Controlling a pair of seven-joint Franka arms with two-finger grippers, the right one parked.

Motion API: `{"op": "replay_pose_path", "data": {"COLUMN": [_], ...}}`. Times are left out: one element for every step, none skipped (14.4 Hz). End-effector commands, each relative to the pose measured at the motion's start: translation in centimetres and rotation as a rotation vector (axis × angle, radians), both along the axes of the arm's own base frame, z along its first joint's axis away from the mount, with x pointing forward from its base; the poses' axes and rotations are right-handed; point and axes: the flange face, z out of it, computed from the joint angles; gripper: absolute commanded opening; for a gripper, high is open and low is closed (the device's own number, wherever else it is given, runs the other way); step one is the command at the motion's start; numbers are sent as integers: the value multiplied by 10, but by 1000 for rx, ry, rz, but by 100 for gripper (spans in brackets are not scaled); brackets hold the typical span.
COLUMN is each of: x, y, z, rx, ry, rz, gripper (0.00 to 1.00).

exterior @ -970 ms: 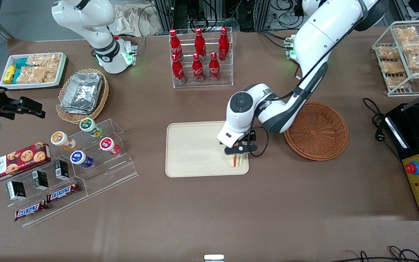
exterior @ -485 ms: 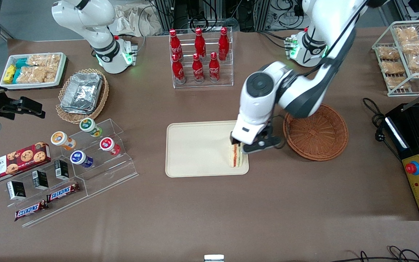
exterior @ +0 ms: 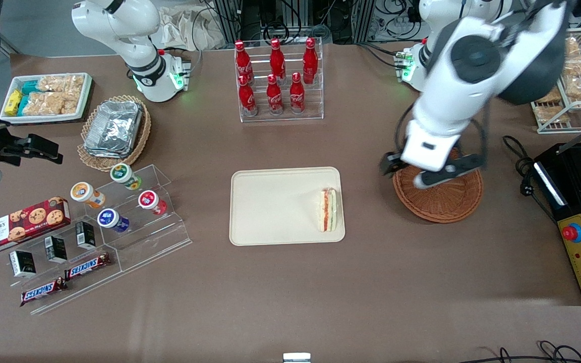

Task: Place sandwich from basket to tray
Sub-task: 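Raise the open left gripper away from the sandwich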

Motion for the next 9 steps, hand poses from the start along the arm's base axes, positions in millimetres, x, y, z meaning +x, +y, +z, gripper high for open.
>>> {"op": "replay_pose_path", "data": {"x": [-26,-31,-32,-33,-33,-29,-18,-14,-12], "y": [60,80,105,123,139,150,153,155,156], "z": [29,38,43,45,51,58,66,70,71], "rx": [-15,-16,-22,-29,-37,-39,-21,-16,-23], "ry": [44,44,60,84,91,82,72,66,62], "rz": [-146,-212,-278,-336,-369,-374,-374,-373,-370], "gripper": [100,100,100,100,100,100,100,100,100]}}
